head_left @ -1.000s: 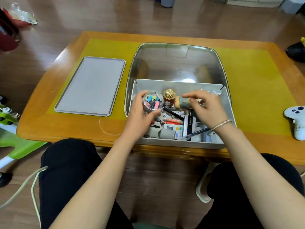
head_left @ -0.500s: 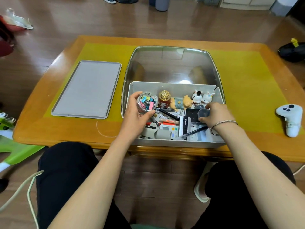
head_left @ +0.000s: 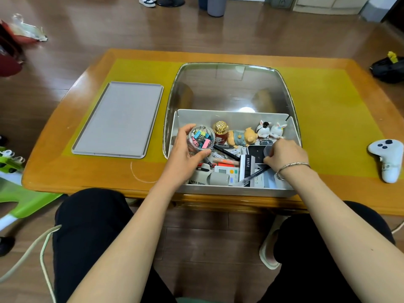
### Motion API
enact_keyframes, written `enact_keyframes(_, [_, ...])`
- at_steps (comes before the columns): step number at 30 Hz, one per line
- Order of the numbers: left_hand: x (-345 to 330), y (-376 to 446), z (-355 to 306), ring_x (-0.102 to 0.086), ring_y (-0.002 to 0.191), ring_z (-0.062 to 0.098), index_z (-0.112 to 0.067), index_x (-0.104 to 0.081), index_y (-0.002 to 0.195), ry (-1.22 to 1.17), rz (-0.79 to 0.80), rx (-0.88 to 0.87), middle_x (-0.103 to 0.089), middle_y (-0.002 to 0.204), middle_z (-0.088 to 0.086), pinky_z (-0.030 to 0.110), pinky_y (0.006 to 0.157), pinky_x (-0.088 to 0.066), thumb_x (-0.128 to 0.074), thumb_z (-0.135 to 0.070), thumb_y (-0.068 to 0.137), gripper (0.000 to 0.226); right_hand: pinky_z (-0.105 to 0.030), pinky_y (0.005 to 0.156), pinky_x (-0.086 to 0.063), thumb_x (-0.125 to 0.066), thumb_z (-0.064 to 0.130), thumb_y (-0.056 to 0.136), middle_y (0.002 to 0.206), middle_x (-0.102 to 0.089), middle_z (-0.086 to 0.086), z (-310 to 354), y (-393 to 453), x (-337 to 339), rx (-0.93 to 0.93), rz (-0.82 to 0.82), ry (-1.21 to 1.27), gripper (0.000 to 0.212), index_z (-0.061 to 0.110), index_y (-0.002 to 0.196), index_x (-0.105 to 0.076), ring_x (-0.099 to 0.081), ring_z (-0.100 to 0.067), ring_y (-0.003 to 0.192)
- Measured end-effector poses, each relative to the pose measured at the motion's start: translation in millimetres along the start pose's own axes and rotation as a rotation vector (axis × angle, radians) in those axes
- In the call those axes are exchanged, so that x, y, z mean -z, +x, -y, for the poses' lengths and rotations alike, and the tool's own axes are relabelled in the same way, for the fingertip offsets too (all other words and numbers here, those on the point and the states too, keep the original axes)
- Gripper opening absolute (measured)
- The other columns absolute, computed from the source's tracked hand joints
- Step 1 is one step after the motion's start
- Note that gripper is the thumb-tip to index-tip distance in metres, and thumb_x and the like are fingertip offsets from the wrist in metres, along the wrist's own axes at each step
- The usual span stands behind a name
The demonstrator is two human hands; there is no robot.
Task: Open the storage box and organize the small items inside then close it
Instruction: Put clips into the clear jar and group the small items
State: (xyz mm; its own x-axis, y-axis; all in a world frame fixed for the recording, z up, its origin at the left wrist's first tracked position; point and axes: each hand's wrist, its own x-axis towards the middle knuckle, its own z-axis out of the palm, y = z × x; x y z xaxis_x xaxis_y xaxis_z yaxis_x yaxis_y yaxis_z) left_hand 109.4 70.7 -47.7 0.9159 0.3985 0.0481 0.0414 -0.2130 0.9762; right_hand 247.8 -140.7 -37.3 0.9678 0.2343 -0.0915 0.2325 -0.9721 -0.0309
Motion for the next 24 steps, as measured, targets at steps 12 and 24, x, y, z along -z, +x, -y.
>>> enact_keyframes(12, [1.1,0.4,0.4,-0.058,0.102,-0.006,-0.034,-0.037,0.125,0.033,0.032,-0.006,-0.047,0.11,-0.028,0.014,0.072,-0.054,-0.076,-0.013,0.08,0.063,-0.024,0.078,-0.041,-0.052,0.017,0.088,0.094,-0.053,0.001,30.5,-12.8,18.7,0.231,-0.241,0.743,0.019,0.009,0.072,-0.056,-0.05,-0.011,0.088])
enact_keyframes(24, [0.9,0.4,1.2,-0.062,0.091,-0.01,-0.032,-0.044,0.125,0.088,0.072,-0.013,-0.055,0.105,-0.025,0.011,0.068,-0.051,-0.082,-0.022,0.074,0.064,-0.039,0.053,-0.049,-0.038,0.024,0.097,0.059,-0.062,-0.015,86.9,-32.5,24.8,0.388,-0.092,1.145,0.032,0.016,0.066,-0.042,-0.062,-0.033,0.056])
